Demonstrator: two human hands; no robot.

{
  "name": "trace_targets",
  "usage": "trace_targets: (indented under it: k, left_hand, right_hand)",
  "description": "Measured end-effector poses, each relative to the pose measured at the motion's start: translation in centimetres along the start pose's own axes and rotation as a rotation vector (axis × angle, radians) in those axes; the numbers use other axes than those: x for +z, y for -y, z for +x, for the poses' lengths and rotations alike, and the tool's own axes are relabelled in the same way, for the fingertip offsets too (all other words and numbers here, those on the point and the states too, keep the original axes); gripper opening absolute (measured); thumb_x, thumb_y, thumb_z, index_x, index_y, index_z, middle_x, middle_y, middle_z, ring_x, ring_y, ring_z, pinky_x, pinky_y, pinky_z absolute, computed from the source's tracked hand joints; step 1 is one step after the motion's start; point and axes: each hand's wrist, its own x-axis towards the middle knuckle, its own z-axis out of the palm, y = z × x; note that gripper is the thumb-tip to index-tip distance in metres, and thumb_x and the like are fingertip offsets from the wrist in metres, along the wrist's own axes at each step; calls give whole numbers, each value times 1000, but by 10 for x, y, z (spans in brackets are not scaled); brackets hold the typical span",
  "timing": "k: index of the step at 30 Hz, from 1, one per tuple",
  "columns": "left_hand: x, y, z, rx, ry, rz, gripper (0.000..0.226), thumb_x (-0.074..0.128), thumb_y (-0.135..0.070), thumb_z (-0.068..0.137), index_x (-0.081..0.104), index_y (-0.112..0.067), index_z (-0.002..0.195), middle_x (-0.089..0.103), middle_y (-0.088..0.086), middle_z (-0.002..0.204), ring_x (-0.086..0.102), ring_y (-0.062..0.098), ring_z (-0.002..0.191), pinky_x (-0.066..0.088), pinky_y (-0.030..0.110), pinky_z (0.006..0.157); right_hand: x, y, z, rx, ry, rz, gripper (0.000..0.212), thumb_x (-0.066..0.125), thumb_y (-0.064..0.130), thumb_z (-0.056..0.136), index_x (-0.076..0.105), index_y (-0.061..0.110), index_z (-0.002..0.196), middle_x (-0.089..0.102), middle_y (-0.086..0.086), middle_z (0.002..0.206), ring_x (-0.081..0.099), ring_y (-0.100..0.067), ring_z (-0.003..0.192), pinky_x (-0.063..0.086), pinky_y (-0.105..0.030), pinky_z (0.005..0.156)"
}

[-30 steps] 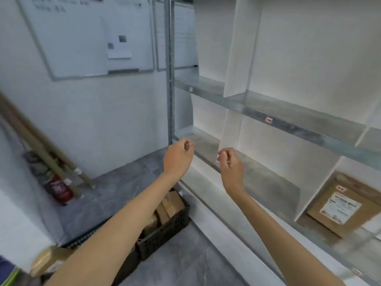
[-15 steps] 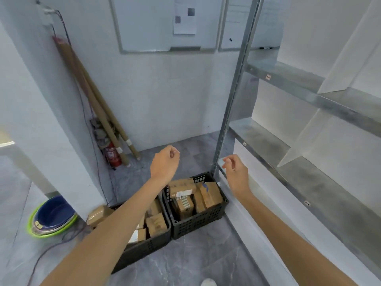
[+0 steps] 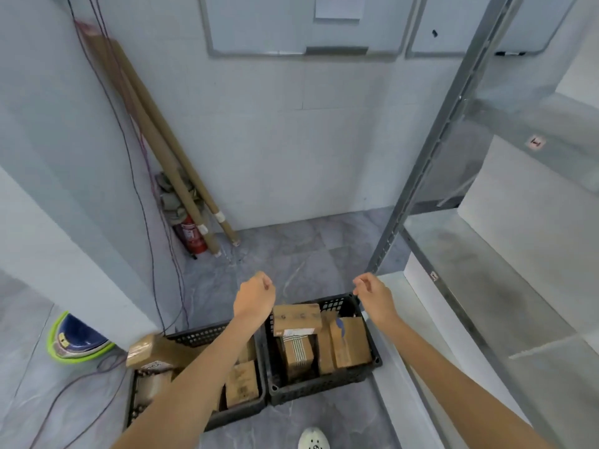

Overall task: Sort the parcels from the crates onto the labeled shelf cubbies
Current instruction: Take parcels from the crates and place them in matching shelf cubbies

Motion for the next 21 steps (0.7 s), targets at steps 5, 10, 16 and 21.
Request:
trace_targets:
  k: [5, 10, 16, 21]
  left_hand:
    - [45, 23, 69, -130, 77, 9, 20, 38, -20, 97, 56, -14, 104, 59, 3, 86, 57, 20, 73, 46, 31, 62]
    - [120, 83, 147, -231, 181, 42, 21, 39, -14, 94, 57, -12, 104, 62, 7, 88, 59, 25, 78, 52, 37, 72]
    - [246, 158, 226, -286, 199, -44, 29, 37, -3, 95, 54, -7, 118, 58, 6, 92, 58, 21, 73, 43, 30, 60]
    - [333, 219, 272, -338, 309, -36, 61, 38, 0, 95, 12, -7, 150, 21, 8, 155, 42, 22, 129, 42, 26, 94]
  right_hand:
    - [35, -32, 84, 222, 91, 27, 25, 39, 16, 98, 59, 2, 104, 64, -17, 100, 58, -29, 94, 42, -33, 80]
    - [109, -140, 167, 354, 203, -39, 22, 38, 29, 90, 59, 29, 99, 65, -4, 101, 59, -24, 97, 47, -47, 91]
    - [192, -216, 241, 508, 244, -59, 44, 36, 10, 97, 36, 14, 141, 59, -6, 108, 51, -12, 69, 42, -26, 56]
    - [245, -286, 281, 526, 297, -125, 29, 37, 20, 99, 45, 19, 127, 52, -6, 111, 53, -21, 92, 46, -29, 85]
